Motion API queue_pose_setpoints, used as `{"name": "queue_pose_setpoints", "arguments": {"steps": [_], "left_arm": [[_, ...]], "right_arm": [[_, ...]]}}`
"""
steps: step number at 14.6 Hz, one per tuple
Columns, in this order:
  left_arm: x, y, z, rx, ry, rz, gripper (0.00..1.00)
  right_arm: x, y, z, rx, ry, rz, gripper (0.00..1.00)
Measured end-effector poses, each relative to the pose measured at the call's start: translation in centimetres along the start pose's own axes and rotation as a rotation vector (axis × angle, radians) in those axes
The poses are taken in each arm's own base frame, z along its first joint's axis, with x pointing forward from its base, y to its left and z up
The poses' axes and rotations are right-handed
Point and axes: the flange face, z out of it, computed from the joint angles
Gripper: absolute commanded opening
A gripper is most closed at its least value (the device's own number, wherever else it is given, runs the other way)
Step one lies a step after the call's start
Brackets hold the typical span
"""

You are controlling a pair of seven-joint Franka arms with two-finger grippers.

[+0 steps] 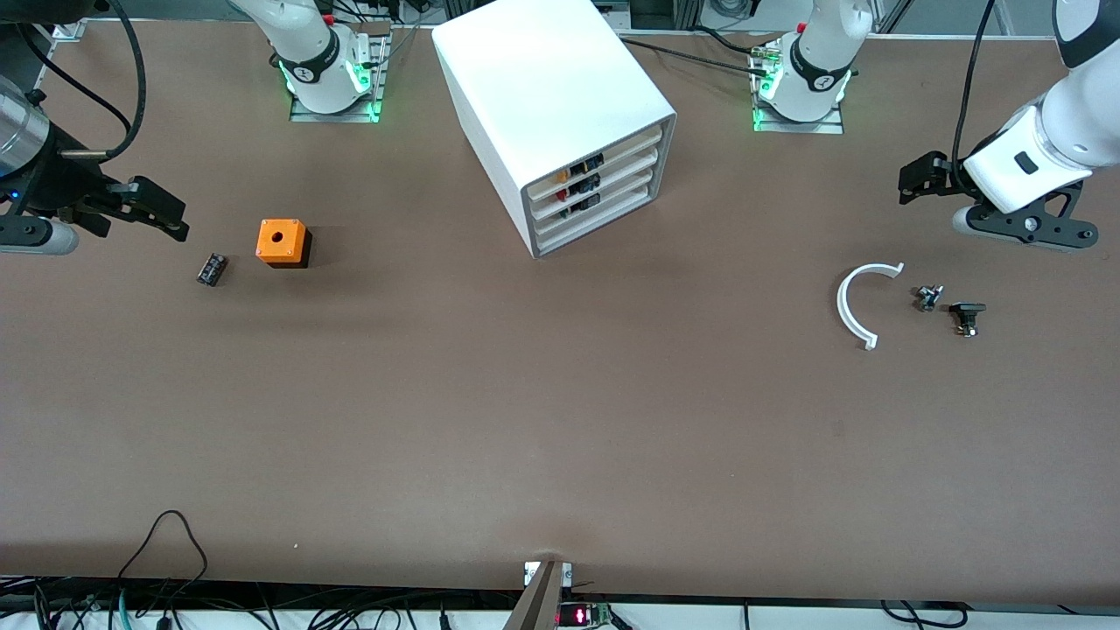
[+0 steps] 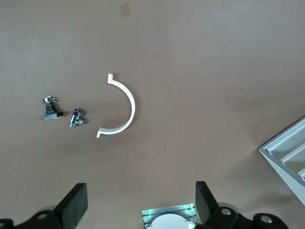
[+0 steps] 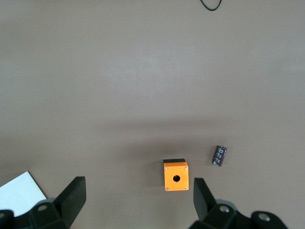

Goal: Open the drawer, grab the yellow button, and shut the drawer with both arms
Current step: 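Reach the left gripper to the drawer handle while the right gripper approaches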

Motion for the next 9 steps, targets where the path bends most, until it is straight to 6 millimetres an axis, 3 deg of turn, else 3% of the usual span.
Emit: {"name": "queue_pose_setpoints", "arguments": {"steps": [5,9], "left_arm": [[0.3,-0.1,-0.8,0.003,0.042,-0.03,1.0],[0.7,-1.5,-0.6,0.001,0.063,-0.058,1.0]], "right_arm": [[0.0,0.0,-0.3,0.001,0.006,-0.007,1.0],[0.1,0.0,0.2,-0.002,-0.008,-0.008,1.0]]}}
